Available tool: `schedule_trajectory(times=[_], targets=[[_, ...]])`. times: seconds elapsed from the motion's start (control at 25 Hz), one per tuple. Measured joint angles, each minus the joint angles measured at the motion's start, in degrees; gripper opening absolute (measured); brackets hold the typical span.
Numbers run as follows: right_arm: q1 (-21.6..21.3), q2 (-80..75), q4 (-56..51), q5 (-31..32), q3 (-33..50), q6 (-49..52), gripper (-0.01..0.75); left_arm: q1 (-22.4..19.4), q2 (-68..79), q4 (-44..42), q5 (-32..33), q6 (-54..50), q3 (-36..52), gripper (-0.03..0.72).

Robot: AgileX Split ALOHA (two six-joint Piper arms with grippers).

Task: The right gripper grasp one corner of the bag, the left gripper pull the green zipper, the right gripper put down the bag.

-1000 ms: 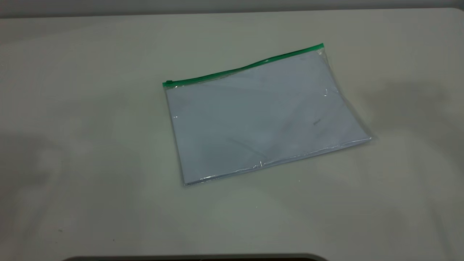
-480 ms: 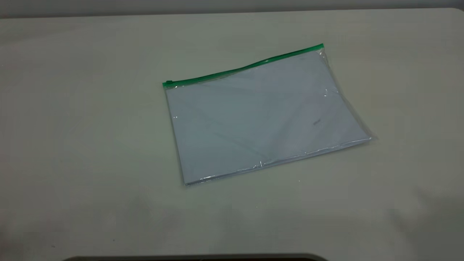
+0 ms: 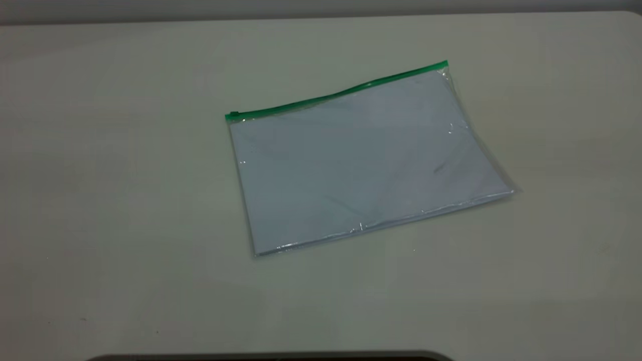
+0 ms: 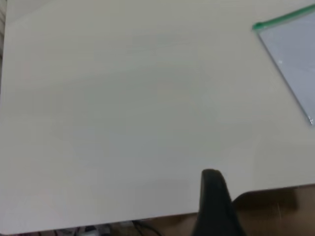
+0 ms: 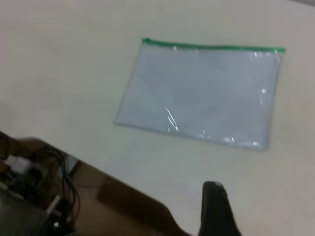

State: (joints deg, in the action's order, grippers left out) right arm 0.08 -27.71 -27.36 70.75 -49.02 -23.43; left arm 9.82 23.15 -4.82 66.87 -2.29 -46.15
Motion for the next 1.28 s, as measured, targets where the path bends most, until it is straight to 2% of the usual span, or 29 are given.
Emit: schedule_trajectory(times=[0.2, 0.4, 0.8, 1.28], targets=[[0.0, 10.1, 3.4, 0.0, 9.0, 0.2, 0.524, 0.0, -6.5, 0.0, 0.0, 0.0, 5.6, 0.567], [0.0, 19.8, 8.9, -0.2, 14.5, 1.3, 0.524, 0.0, -9.8, 0.0, 0.0, 1.3, 10.1, 0.569], [0.0, 28.7, 18.2, -4.2, 20.8, 7.8, 0.524, 0.0, -10.4, 3.6, 0.0, 4.4, 15.3, 0.569], [0.0, 28.7, 18.9, -5.3, 21.4, 8.8, 0.524, 0.0, -10.4, 5.6, -1.8, 7.0, 18.2, 0.569]])
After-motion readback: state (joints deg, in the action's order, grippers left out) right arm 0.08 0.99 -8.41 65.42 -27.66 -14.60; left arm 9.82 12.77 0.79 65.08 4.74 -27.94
